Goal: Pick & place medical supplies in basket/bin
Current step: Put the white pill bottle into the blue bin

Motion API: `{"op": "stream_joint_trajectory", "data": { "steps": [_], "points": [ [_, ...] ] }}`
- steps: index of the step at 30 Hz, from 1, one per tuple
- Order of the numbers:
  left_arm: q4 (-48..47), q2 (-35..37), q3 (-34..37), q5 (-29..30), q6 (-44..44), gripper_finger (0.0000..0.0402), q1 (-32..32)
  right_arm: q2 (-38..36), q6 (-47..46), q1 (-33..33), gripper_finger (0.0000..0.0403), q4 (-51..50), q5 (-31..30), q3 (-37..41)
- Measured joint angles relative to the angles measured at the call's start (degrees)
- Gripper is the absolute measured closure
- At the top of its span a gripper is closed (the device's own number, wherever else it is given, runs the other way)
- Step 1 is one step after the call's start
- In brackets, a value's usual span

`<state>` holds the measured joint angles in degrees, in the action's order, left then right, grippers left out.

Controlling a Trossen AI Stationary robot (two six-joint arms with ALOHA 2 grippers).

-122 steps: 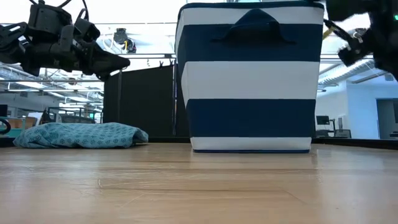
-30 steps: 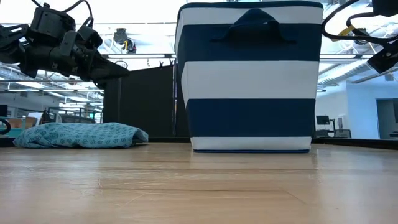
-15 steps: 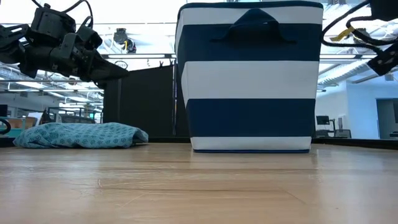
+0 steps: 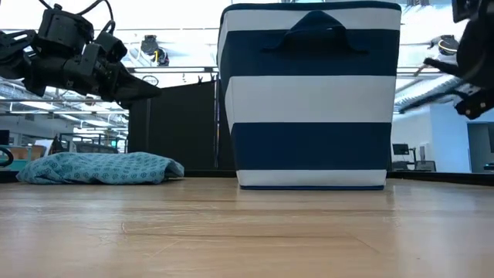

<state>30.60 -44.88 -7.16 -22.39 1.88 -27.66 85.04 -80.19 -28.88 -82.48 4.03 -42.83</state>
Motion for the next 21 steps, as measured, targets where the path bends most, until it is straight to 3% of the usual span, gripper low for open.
{"op": "stream_joint_trajectory", "data": {
  "steps": [11, 16, 21],
  "points": [
    [1.25, 0.00, 0.00, 0.00, -1.14, 0.0376, 0.00, 13.59, 2.19, 0.36, 0.0403, -0.66, -0.77, 0.04],
    [2.35, 0.00, 0.00, 0.00, -1.54, 0.0376, 0.00, 16.14, 2.85, 1.23, 0.0403, 1.63, -5.31, 0.04],
    [2.63, 0.01, 0.00, -0.04, -2.05, 0.0376, 0.00, 16.89, 4.89, 3.07, 0.0403, 5.11, -5.70, 0.04]
  ]
}}
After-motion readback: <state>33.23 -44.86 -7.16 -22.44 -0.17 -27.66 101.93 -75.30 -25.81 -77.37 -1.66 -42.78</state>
